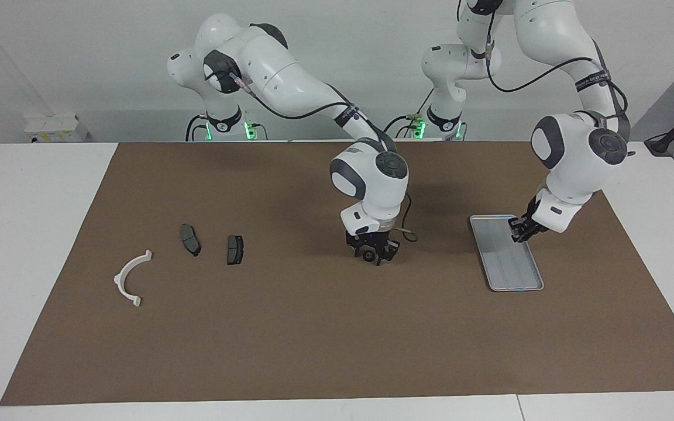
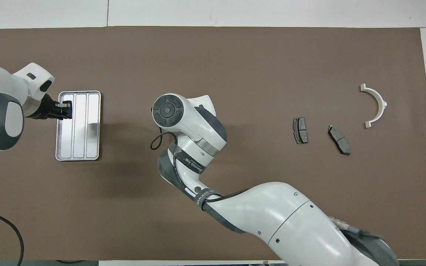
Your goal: Place bearing gear from tray to pile
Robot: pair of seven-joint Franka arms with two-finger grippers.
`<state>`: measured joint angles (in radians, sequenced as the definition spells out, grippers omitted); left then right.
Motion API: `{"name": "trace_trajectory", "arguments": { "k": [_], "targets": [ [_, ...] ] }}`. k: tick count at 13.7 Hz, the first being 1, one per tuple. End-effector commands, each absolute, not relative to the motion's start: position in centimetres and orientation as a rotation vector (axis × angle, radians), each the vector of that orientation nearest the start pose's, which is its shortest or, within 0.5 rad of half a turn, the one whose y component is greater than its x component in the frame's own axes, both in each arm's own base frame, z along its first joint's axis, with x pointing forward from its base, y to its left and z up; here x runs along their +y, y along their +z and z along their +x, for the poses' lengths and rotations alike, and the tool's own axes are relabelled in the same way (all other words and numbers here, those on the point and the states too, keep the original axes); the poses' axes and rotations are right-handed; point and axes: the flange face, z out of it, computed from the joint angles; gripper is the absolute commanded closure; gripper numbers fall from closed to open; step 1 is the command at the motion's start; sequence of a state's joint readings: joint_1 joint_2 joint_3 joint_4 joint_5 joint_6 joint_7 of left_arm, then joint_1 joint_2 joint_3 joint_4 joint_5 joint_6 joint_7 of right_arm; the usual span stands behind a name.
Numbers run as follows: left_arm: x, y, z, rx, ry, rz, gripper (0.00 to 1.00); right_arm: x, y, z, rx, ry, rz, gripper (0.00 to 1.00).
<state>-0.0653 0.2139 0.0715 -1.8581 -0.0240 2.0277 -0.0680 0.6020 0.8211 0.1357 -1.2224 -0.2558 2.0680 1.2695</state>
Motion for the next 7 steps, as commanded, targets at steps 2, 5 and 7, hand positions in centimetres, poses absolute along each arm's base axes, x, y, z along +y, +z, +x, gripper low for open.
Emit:
{"name": "trace_trajectory", "arguments": {
  "k": [2, 5, 7],
  "targets": [
    [-0.6, 41.3, 60.7, -0.202, 0.087, -3.138, 1.00, 48.5, 27.6, 58.6, 0.755, -0.208, -3.088, 0.67],
    [-1.1, 41.5, 60.8, -0.258, 0.073, -3.133, 1.00, 48.1, 27.6, 58.9, 0.719, -0.213, -3.102, 0.92],
    [-1.6, 41.7, 60.9, -0.278, 0.066, -3.133, 1.00, 46.3, 28.7, 60.4, 0.613, -0.202, -3.133, 0.93]
  ]
}}
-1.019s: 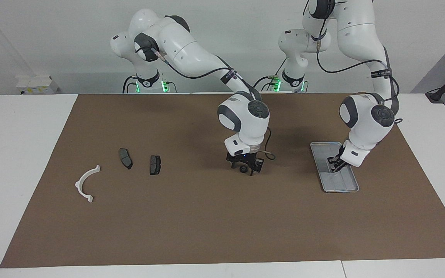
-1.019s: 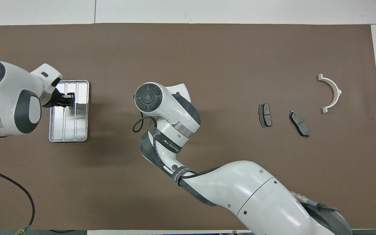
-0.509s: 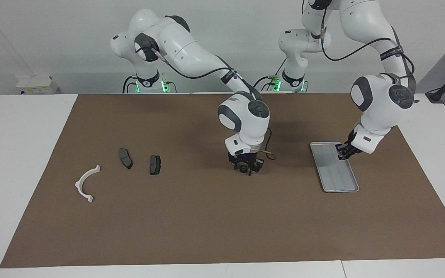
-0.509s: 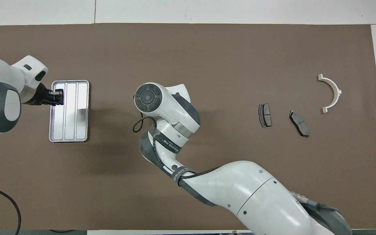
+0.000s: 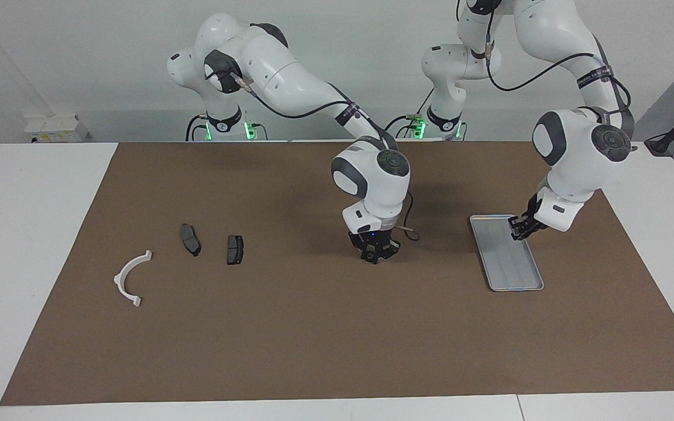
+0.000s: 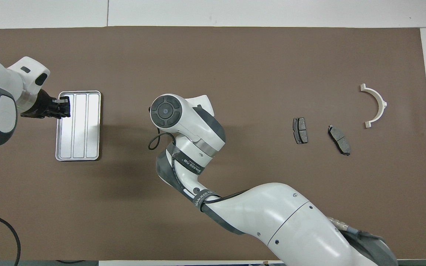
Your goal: Place bearing gear from tray to pile
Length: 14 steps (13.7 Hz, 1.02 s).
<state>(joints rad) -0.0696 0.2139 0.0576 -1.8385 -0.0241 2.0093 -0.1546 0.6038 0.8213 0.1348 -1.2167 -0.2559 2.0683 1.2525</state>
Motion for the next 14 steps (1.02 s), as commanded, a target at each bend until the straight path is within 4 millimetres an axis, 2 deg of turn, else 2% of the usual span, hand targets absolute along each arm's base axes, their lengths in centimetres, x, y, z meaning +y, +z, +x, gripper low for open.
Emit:
{"name": "trace_trajectory", "arguments": {
  "k": [1, 2, 5, 7, 8, 10, 12, 13, 14],
  "targets": [
    [-1.7, 41.8, 61.0, -0.282, 0.064, -3.134, 1.00, 44.3, 29.6, 61.7, 0.561, -0.199, -3.149, 0.94],
    [-2.1, 42.0, 61.1, -0.291, 0.054, -3.134, 1.00, 42.2, 30.9, 63.0, 0.507, -0.175, -3.166, 0.97],
    [-6.2, 42.0, 61.3, -0.397, 0.009, -3.128, 1.00, 35.2, 35.9, 66.4, 0.326, -0.101, -3.148, 0.99],
    [-11.3, 42.1, 61.2, -0.531, -0.057, -3.129, 1.00, 29.4, 38.7, 68.5, 0.233, -0.067, -3.132, 0.99],
    [-14.7, 42.1, 60.8, -0.566, -0.079, -3.131, 1.00, 26.1, 39.7, 69.6, 0.192, -0.065, -3.128, 0.99],
    [-21.9, 40.1, 60.1, -0.647, -0.074, -3.118, 1.00, 20.4, 40.0, 71.0, 0.092, -0.007, -3.097, 0.99],
    [-29.9, 36.3, 60.1, -0.670, -0.047, -3.098, 1.00, 14.9, 39.4, 72.4, 0.048, 0.016, -3.057, 0.99],
    [-31.9, 34.9, 60.2, -0.688, -0.058, -3.097, 1.00, 13.1, 38.9, 72.7, 0.026, 0.029, -3.045, 0.99],
    [-33.2, 34.5, 60.1, -0.677, -0.100, -3.127, 1.00, 11.8, 38.3, 72.9, 0.015, 0.040, -3.043, 0.99]
  ]
}}
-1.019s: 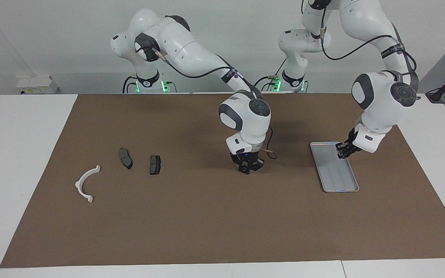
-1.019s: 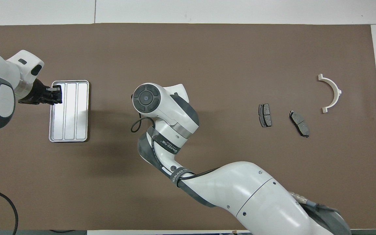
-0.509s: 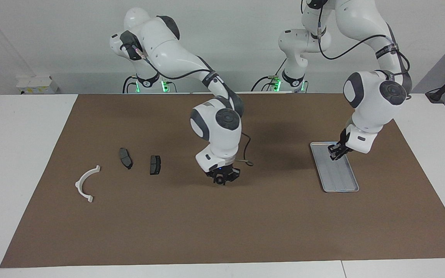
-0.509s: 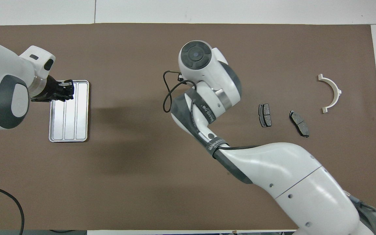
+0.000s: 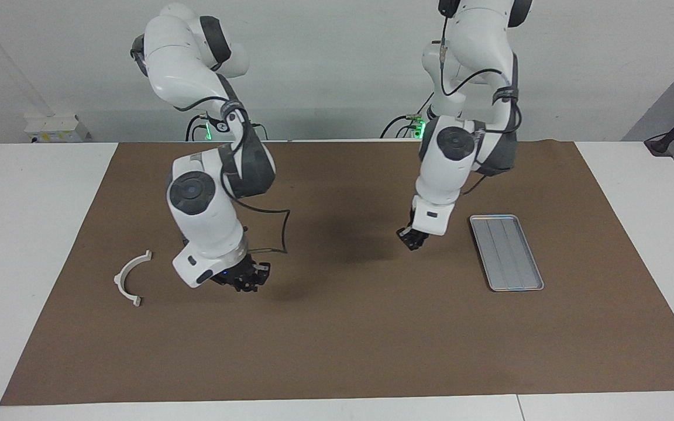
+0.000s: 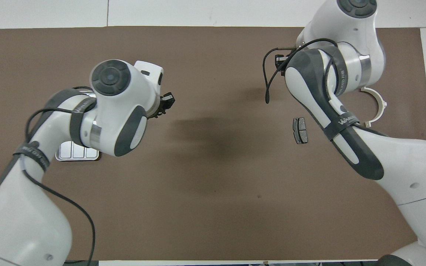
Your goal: Place bearing gear from tray to pile
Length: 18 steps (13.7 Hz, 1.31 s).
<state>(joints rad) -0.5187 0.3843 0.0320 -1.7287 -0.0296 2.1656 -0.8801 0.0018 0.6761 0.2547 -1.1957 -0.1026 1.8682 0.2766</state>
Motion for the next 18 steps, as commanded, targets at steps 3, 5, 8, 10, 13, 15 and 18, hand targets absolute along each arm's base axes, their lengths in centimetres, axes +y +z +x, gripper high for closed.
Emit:
{"name": "trace_trajectory", "arguments": {
  "k": [3, 5, 8, 10, 13, 15, 18],
  "targets": [
    [-34.6, 32.3, 59.8, -0.662, -0.089, -3.135, 1.00, 8.1, 34.7, 73.6, -0.007, 0.096, -3.049, 1.00],
    [-35.2, 31.7, 59.3, -0.648, -0.078, -3.129, 1.00, 7.1, 32.9, 73.8, -0.009, 0.119, -3.051, 1.00],
    [-35.2, 30.6, 59.0, -0.683, -0.083, -3.118, 1.00, 6.9, 31.3, 73.8, -0.020, 0.139, -3.071, 1.00],
    [-35.7, 30.2, 58.5, -0.671, -0.080, -3.118, 1.00, 6.6, 30.2, 74.0, -0.016, 0.135, -3.078, 1.00],
    [-35.7, 29.5, 58.0, -0.666, -0.065, -3.111, 1.00, 5.6, 29.4, 74.5, -0.011, 0.078, -3.101, 1.00],
    [-35.7, 29.5, 58.0, -0.665, -0.064, -3.110, 1.00, 5.5, 28.9, 74.4, -0.020, 0.088, -3.108, 1.00],
    [-35.7, 29.0, 57.8, -0.662, -0.053, -3.104, 1.00, 5.4, 28.3, 74.4, -0.015, 0.102, -3.105, 1.00]
  ]
}}
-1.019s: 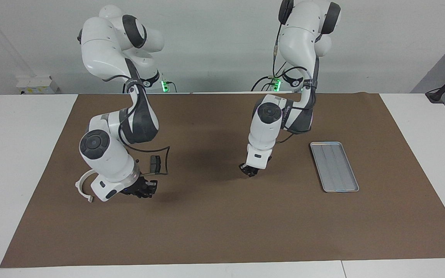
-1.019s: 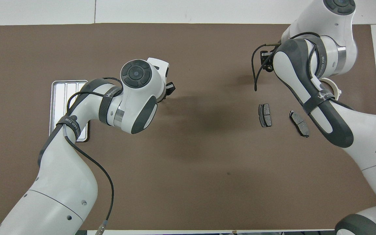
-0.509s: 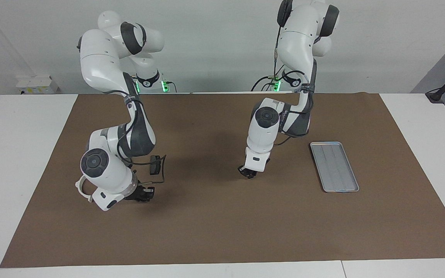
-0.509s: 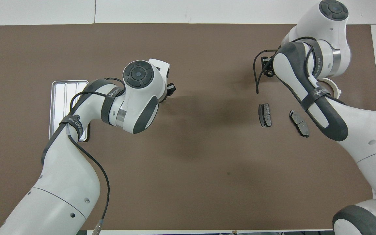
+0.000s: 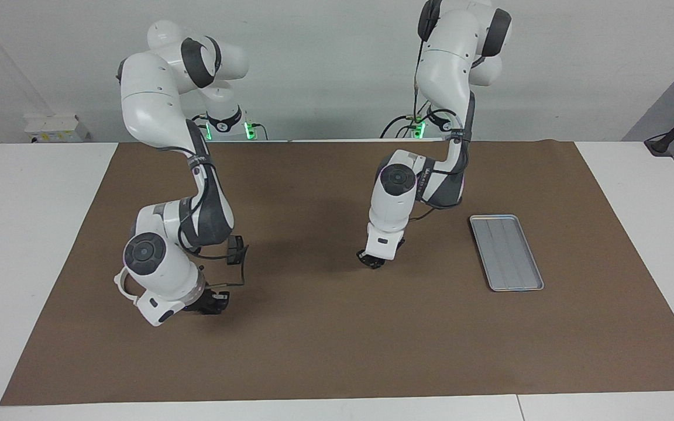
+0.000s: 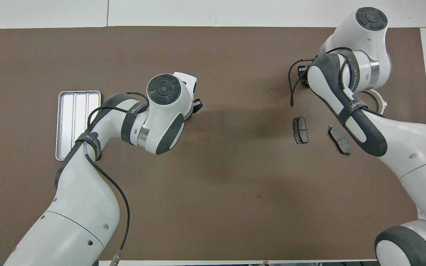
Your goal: Place bearing gear from tray to pile
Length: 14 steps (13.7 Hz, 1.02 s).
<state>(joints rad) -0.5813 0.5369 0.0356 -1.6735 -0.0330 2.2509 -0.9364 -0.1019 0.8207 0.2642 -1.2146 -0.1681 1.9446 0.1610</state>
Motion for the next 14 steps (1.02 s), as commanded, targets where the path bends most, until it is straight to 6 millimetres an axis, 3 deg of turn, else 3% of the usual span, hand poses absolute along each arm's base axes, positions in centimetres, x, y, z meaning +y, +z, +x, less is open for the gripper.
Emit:
{"name": "trace_trajectory", "arguments": {
  "k": [1, 5, 6, 7, 8, 9, 11, 13, 14],
  "targets": [
    [-35.8, 28.9, 57.6, -0.657, -0.053, -3.105, 1.00, 5.4, 28.1, 74.3, -0.013, 0.107, -3.105, 1.00],
    [-35.9, 28.0, 57.1, -0.698, -0.064, -3.103, 0.95, 5.6, 27.8, 74.3, 0.001, 0.111, -3.099, 0.28],
    [-36.2, 27.8, 56.7, -0.690, -0.063, -3.103, 0.93, 5.6, 27.9, 74.3, 0.004, 0.110, -3.095, 0.01],
    [-36.2, 27.8, 56.7, -0.690, -0.063, -3.103, 0.73, 5.6, 27.9, 74.3, 0.004, 0.112, -3.095, 0.00],
    [-36.0, 27.8, 56.8, -0.692, -0.066, -3.101, 0.28, 5.6, 28.0, 74.3, 0.001, 0.111, -3.100, 0.00],
    [-36.0, 28.1, 57.0, -0.693, -0.063, -3.095, 0.00, 5.5, 28.5, 74.3, -0.004, 0.113, -3.103, 0.00],
    [-35.2, 29.7, 57.8, -0.708, -0.080, -3.092, 0.00, 6.2, 30.3, 73.9, -0.019, 0.145, -3.115, 0.00],
    [-32.5, 33.7, 58.6, -0.757, -0.084, -3.073, 0.00, 7.6, 33.0, 73.5, 0.017, 0.188, -3.121, 0.00],
    [-31.0, 35.7, 59.0, -0.787, -0.089, -3.059, 0.00, 9.4, 33.9, 73.1, 0.043, 0.217, -3.129, 0.00]
  ]
}}
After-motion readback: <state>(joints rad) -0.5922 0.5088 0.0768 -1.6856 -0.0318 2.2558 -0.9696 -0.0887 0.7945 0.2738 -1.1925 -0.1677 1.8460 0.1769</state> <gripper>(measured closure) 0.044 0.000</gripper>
